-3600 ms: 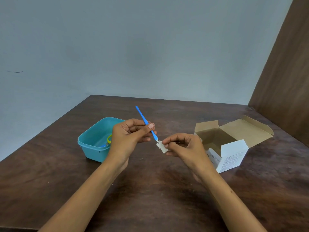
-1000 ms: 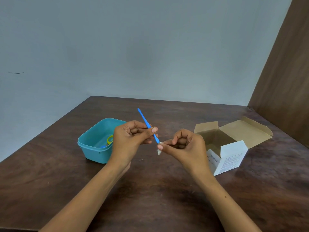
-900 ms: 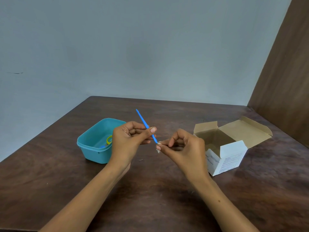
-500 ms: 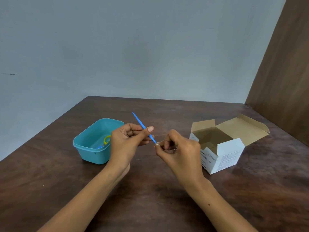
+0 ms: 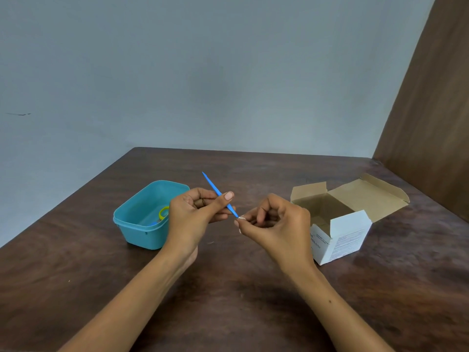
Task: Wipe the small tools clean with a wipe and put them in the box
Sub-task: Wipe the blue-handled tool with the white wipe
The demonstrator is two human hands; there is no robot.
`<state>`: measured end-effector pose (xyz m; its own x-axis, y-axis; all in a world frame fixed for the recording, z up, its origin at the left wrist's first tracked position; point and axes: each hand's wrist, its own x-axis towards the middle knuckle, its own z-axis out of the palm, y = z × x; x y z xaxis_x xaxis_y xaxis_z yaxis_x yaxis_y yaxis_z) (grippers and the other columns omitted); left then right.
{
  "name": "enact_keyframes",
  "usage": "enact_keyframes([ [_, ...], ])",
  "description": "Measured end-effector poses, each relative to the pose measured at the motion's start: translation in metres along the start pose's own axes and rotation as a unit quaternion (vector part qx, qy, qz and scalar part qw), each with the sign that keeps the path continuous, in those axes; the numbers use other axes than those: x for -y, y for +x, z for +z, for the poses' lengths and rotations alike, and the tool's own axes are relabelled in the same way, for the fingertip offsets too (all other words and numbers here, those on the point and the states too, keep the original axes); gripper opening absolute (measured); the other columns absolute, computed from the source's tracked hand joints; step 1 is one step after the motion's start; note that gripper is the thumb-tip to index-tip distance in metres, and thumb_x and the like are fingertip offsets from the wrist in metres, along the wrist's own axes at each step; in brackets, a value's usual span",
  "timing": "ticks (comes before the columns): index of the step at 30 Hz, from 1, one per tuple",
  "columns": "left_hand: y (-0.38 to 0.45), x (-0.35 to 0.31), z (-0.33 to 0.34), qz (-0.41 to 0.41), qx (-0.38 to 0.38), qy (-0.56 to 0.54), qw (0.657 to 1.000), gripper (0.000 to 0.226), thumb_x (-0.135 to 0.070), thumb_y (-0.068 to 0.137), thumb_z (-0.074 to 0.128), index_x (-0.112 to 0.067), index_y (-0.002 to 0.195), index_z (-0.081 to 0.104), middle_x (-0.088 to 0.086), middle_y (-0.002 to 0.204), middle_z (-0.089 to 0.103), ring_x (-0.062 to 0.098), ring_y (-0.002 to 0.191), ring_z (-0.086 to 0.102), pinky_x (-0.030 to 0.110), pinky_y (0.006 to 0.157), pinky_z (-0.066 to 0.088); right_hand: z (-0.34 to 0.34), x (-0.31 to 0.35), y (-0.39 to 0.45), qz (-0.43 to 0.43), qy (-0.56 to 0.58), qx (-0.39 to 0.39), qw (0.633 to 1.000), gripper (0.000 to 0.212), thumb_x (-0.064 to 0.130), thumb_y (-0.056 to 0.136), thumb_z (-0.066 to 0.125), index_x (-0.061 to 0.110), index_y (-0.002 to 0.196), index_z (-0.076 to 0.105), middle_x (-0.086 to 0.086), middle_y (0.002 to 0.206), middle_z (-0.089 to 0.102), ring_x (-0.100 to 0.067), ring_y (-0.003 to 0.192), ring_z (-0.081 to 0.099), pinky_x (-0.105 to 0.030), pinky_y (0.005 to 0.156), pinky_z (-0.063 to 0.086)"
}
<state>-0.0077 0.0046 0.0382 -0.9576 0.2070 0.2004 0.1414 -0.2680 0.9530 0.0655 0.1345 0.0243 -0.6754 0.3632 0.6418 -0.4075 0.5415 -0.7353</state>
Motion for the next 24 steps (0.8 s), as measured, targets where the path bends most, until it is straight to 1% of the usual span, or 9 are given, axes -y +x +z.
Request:
enact_keyframes([
  [2, -0.001, 0.000, 0.000, -0.002, 0.004, 0.003, 1.000, 0.024, -0.010, 0.072, 0.076, 0.007, 0.086, 0.066, 0.011, 0.068, 0.073, 0.014, 0.060, 0.069, 0.018, 0.056, 0.056, -0.002, 0.000, 0.001, 0.027, 0.035, 0.007, 0.999, 0.037, -0.003, 0.061, 0.083, 0.011, 0.057, 0.049, -0.003, 0.061, 0.071, -0.011, 0.059, 0.070, -0.021, 0.056, 0.055],
  [4, -0.001, 0.000, 0.000, -0.006, 0.008, 0.001, 1.000, 0.022, -0.010, 0.072, 0.076, 0.005, 0.085, 0.066, 0.010, 0.068, 0.073, 0.014, 0.060, 0.069, 0.018, 0.055, 0.056, -0.005, -0.001, 0.003, 0.021, 0.038, 0.014, 0.999, 0.036, -0.002, 0.061, 0.083, 0.008, 0.057, 0.049, -0.003, 0.061, 0.071, -0.011, 0.060, 0.070, -0.024, 0.057, 0.056],
  [6, -0.001, -0.001, 0.000, -0.012, 0.011, -0.006, 1.000, 0.020, -0.011, 0.072, 0.076, 0.004, 0.083, 0.067, 0.009, 0.067, 0.073, 0.013, 0.059, 0.069, 0.017, 0.055, 0.055, -0.007, 0.000, 0.003, -0.006, 0.019, 0.020, 1.000, 0.034, 0.000, 0.062, 0.084, 0.004, 0.058, 0.050, 0.000, 0.062, 0.071, -0.009, 0.063, 0.070, -0.025, 0.059, 0.057],
  [8, -0.001, -0.002, 0.000, -0.013, 0.014, -0.008, 1.000, 0.020, -0.011, 0.072, 0.075, 0.004, 0.082, 0.067, 0.009, 0.066, 0.073, 0.013, 0.059, 0.069, 0.017, 0.055, 0.055, -0.010, 0.000, 0.004, -0.041, 0.001, 0.030, 0.999, 0.033, 0.002, 0.064, 0.083, 0.003, 0.059, 0.051, 0.000, 0.063, 0.071, -0.006, 0.066, 0.070, -0.023, 0.060, 0.057],
  [14, -0.001, -0.002, -0.001, -0.010, 0.018, -0.004, 1.000, 0.017, -0.009, 0.073, 0.075, 0.003, 0.081, 0.067, 0.009, 0.066, 0.073, 0.013, 0.059, 0.069, 0.016, 0.054, 0.054, -0.017, -0.002, 0.006, -0.123, -0.039, 0.074, 0.989, 0.034, 0.006, 0.069, 0.082, 0.010, 0.059, 0.049, -0.001, 0.069, 0.072, -0.001, 0.072, 0.069, -0.022, 0.063, 0.057],
  [17, 0.002, -0.005, -0.004, 0.010, -0.005, -0.007, 1.000, 0.017, -0.008, 0.074, 0.075, 0.004, 0.082, 0.066, 0.008, 0.065, 0.073, 0.014, 0.060, 0.070, 0.016, 0.055, 0.054, -0.022, -0.008, 0.009, -0.147, -0.092, 0.102, 0.980, 0.036, 0.010, 0.071, 0.081, 0.011, 0.061, 0.047, 0.000, 0.068, 0.071, -0.002, 0.073, 0.069, -0.028, 0.060, 0.057],
  [19, 0.003, -0.008, -0.005, 0.033, -0.016, 0.004, 0.999, 0.018, -0.006, 0.074, 0.075, 0.005, 0.083, 0.065, 0.006, 0.064, 0.073, 0.014, 0.060, 0.071, 0.017, 0.054, 0.055, -0.020, -0.013, 0.011, -0.148, -0.127, 0.092, 0.976, 0.034, 0.014, 0.072, 0.081, 0.011, 0.063, 0.048, 0.001, 0.069, 0.071, -0.005, 0.072, 0.069, -0.032, 0.059, 0.056],
  [21, 0.003, -0.011, -0.005, 0.045, -0.011, 0.020, 0.999, 0.020, -0.005, 0.073, 0.076, 0.006, 0.084, 0.064, 0.005, 0.065, 0.073, 0.014, 0.061, 0.071, 0.018, 0.054, 0.055, -0.016, -0.016, 0.012, -0.135, -0.140, 0.061, 0.979, 0.029, 0.016, 0.072, 0.080, 0.009, 0.065, 0.053, 0.001, 0.070, 0.070, -0.007, 0.070, 0.068, -0.032, 0.059, 0.056],
  [24, 0.004, -0.015, -0.004, 0.042, 0.004, 0.042, 0.998, 0.023, -0.005, 0.072, 0.077, 0.007, 0.088, 0.065, 0.004, 0.066, 0.073, 0.014, 0.060, 0.071, 0.019, 0.055, 0.055, -0.011, -0.019, 0.011, -0.105, -0.138, 0.026, 0.984, 0.021, 0.017, 0.073, 0.080, 0.008, 0.071, 0.061, 0.001, 0.072, 0.071, -0.006, 0.069, 0.067, -0.024, 0.062, 0.056],
])
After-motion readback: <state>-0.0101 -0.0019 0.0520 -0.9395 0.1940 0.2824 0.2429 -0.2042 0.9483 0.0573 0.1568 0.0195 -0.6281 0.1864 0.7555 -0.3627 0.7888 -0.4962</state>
